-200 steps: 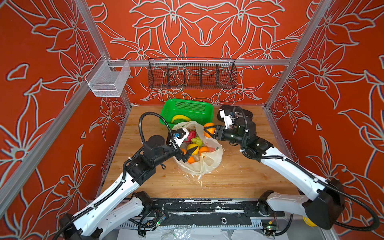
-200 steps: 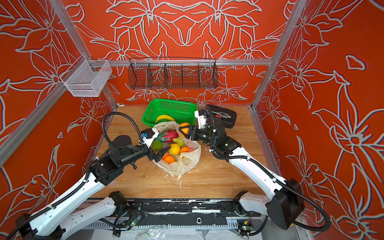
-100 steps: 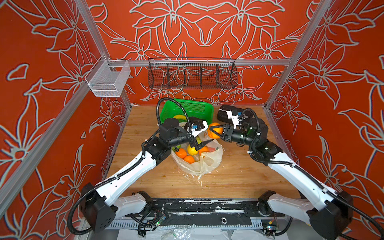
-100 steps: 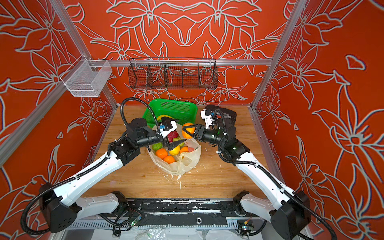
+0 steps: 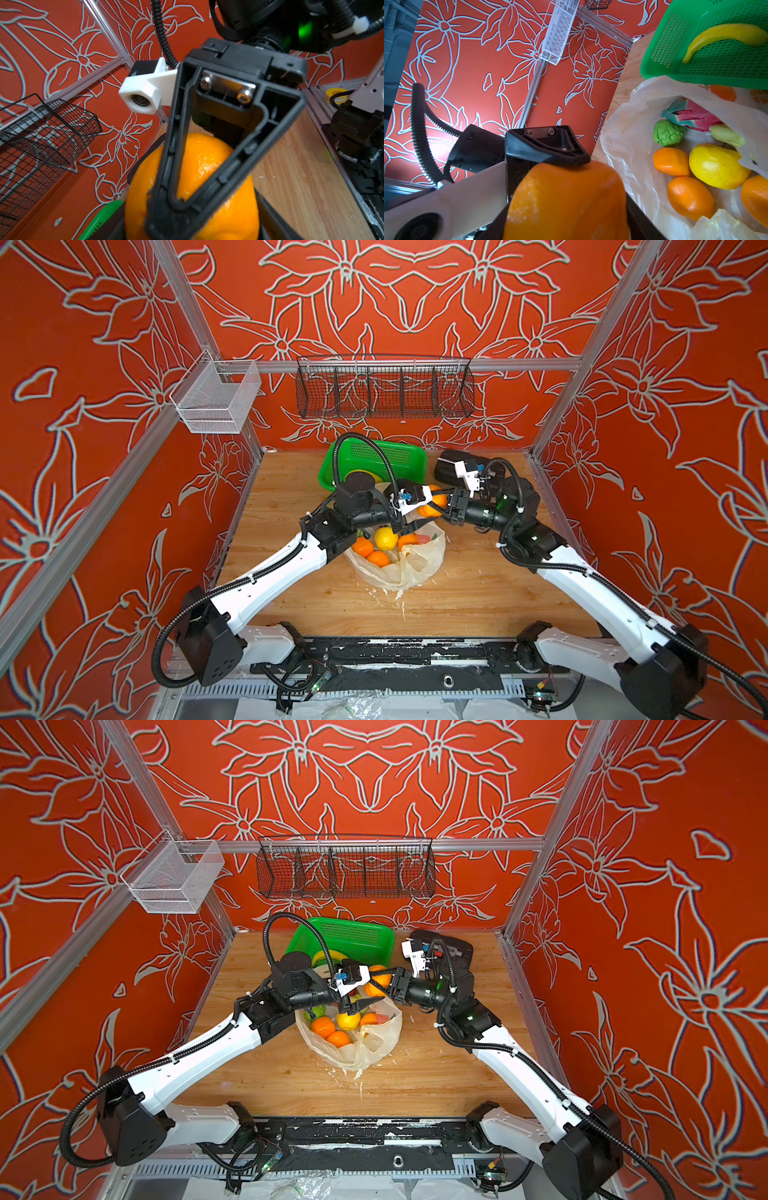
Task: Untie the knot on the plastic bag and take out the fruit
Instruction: 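Grasp the orange with the left gripper while the right gripper releases it, then carry the orange over the green basket with the left gripper while the right arm withdraws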
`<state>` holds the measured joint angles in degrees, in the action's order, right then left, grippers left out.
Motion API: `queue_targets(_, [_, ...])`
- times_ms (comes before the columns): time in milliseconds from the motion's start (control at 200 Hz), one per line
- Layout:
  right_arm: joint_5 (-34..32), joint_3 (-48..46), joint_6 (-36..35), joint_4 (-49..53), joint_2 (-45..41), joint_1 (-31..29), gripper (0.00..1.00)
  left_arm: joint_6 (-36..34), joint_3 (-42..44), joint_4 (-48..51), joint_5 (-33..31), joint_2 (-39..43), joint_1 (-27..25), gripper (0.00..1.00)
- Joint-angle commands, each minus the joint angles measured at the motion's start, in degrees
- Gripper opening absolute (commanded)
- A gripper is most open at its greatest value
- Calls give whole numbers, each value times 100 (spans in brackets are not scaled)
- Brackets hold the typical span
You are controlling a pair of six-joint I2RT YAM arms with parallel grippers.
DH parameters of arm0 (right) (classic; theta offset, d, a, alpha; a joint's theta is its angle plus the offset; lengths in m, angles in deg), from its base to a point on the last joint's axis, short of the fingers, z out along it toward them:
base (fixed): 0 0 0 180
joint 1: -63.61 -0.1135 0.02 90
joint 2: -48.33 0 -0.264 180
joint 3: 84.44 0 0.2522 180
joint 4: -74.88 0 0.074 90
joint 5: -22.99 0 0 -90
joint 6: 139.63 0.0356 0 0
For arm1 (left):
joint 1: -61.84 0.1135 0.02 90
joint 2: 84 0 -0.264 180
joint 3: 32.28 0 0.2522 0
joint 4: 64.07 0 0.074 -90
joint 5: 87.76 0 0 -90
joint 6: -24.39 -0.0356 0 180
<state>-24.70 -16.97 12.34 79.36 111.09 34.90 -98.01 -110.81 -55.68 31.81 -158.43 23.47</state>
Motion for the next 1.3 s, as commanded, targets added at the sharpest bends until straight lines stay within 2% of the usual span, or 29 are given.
queue_targets(0, [72, -2, 113, -87, -92, 6, 52, -131, -115, -105, -14, -25, -69, 69])
queue_targets(95, [-11, 49, 2, 102, -104, 6, 63, -46, -139, -53, -112, 16, -65, 64])
queue_targets(190, [-244, 104, -148, 418, -236, 31, 80, 188, -291, 180, -413, 8, -66, 60])
queue_targets(320, [-679, 11, -227, 461, -625, 117, 90, 613, -481, 427, -984, -41, -4, 58])
queue_targets(405, [-1061, -147, -271, 453, -958, 186, 92, 948, -580, 478, -1283, -53, 114, 57])
queue_targets(510, [-1507, -340, -366, 577, -1330, 217, 95, 1453, -920, 703, -2046, -151, 251, 56])
queue_targets(656, [-2119, -344, -998, 1251, -1769, 217, 95, 2340, -1603, 1346, -2872, -442, 697, 56])
queue_targets(771, [-2175, -366, -1253, 1481, -1968, 218, 95, 3005, -1920, 1679, -2899, -656, 1215, 57])
queue_targets(986, [-2253, -318, -1717, 1951, -1998, 217, 95, 3738, -2201, 2051, -3073, -1209, 2015, 57])
queue_targets(1291, [-2244, -449, -1805, 2030, -1981, 217, 95, 4290, -2690, 2637, -3256, -2526, 2751, 53])
